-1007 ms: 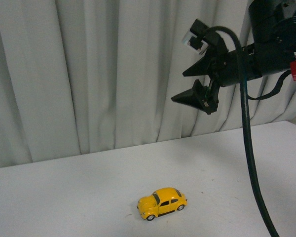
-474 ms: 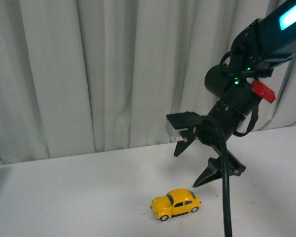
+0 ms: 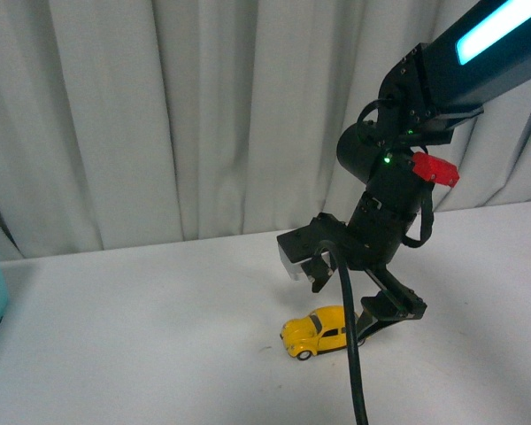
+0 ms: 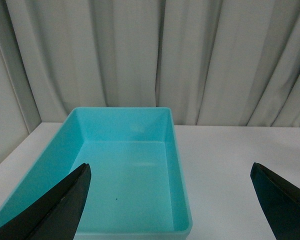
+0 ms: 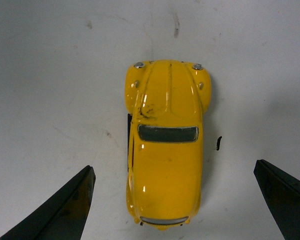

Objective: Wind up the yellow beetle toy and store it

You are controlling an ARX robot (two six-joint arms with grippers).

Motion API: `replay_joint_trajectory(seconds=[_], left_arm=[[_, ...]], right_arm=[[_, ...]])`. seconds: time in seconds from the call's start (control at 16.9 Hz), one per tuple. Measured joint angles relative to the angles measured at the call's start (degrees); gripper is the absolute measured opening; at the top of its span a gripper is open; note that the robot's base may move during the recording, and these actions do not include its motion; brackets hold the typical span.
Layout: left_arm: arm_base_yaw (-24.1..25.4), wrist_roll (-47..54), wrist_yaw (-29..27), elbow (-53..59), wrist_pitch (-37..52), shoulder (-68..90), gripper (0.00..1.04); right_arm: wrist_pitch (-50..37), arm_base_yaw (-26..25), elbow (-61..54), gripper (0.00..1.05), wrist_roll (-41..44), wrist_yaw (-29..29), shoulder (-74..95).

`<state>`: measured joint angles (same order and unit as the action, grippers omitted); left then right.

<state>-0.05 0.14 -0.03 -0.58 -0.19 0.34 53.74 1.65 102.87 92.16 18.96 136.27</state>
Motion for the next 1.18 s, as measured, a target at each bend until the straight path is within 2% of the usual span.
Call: replay_joint_trajectory(seconds=[0.36,0.53,1.18], left_arm=[[0.00,0.00,0.00,0.00,0.00,0.00,0.98],[0.00,0.00,0.00,0.00,0.00,-0.02,0.98],[0.00,0.00,0.00,0.00,0.00,0.00,0.98]], right_arm=[[-0.37,2.16,2.78,0.98,-9.16,-4.83,2.69],[-1.86,3.54,2.32,0.98,-5.49,-5.44,3.30],[-4.52,4.35,-3.48,0.96,-5.40,-5.77,1.73]])
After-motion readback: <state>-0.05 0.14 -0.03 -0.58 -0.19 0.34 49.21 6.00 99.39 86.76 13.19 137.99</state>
